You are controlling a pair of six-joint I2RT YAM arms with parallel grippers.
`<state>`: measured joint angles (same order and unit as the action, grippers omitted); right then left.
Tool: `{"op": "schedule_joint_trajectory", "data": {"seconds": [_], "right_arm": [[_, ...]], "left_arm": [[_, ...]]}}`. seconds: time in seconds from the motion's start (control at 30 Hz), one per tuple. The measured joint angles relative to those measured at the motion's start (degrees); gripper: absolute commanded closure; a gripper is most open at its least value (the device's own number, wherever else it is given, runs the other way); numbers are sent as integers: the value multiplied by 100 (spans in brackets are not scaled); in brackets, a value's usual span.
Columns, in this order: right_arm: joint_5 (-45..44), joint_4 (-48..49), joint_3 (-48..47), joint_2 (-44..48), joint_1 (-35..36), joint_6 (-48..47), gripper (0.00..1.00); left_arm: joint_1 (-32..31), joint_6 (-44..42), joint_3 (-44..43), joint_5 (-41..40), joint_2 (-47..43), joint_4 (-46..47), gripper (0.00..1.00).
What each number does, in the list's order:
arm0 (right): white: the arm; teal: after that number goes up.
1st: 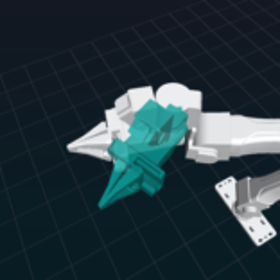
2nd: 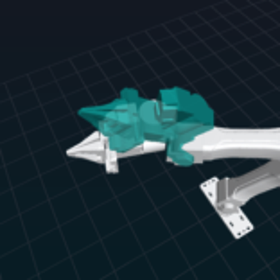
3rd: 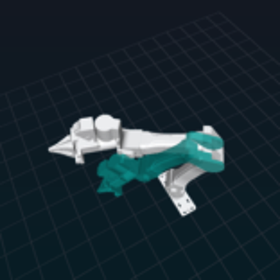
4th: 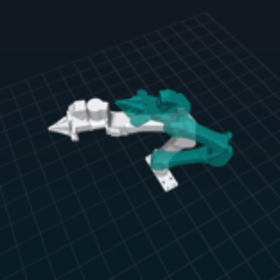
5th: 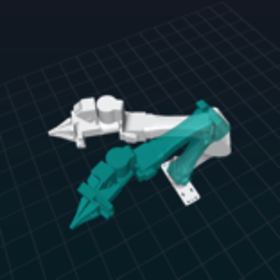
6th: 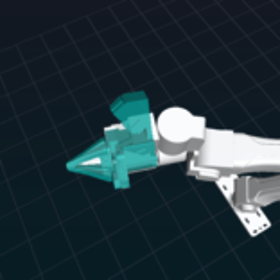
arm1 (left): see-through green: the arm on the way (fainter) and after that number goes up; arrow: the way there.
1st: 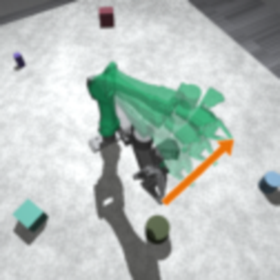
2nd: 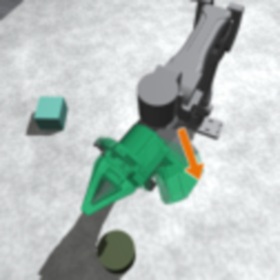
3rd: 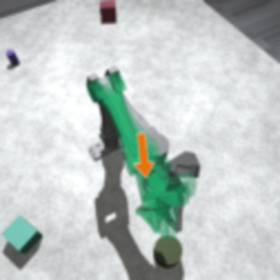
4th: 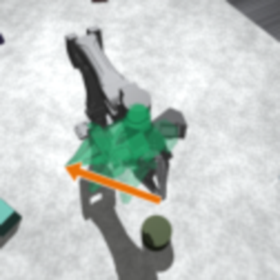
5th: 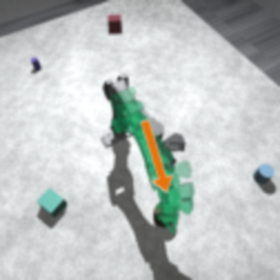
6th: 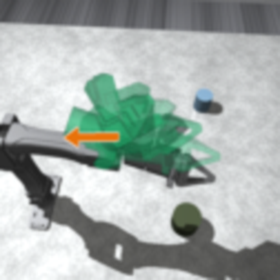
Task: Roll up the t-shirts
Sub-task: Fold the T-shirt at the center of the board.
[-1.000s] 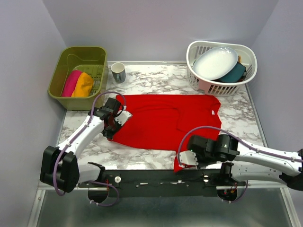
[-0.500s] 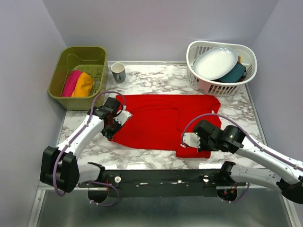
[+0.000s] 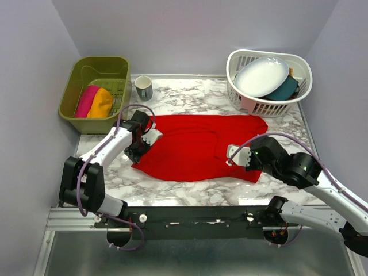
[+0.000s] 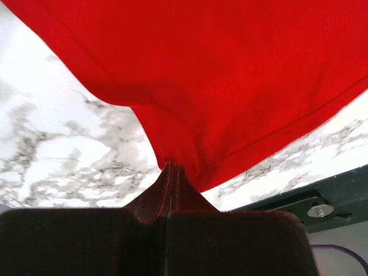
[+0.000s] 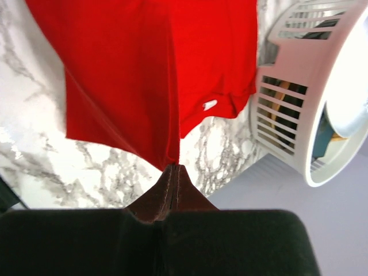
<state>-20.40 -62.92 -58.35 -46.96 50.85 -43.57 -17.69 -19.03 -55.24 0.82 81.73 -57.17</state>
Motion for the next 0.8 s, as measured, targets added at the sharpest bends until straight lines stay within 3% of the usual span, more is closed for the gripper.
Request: {"op": "schedule_joint_trajectory", "data": {"seconds": [0.2,0.57,0.8], "right_arm": [[-293,446,28,-46,-162,-457,100],[-562,1475,39,260,-299,-1316,100],[-356,2334,219,90,-1093,-1906,100]], "left_arm": [[46,0,-713,11,219,-79,100],[382,46,-1196,4,564,-175,100],[566,42,-1770,4,1029,-179,100]]}}
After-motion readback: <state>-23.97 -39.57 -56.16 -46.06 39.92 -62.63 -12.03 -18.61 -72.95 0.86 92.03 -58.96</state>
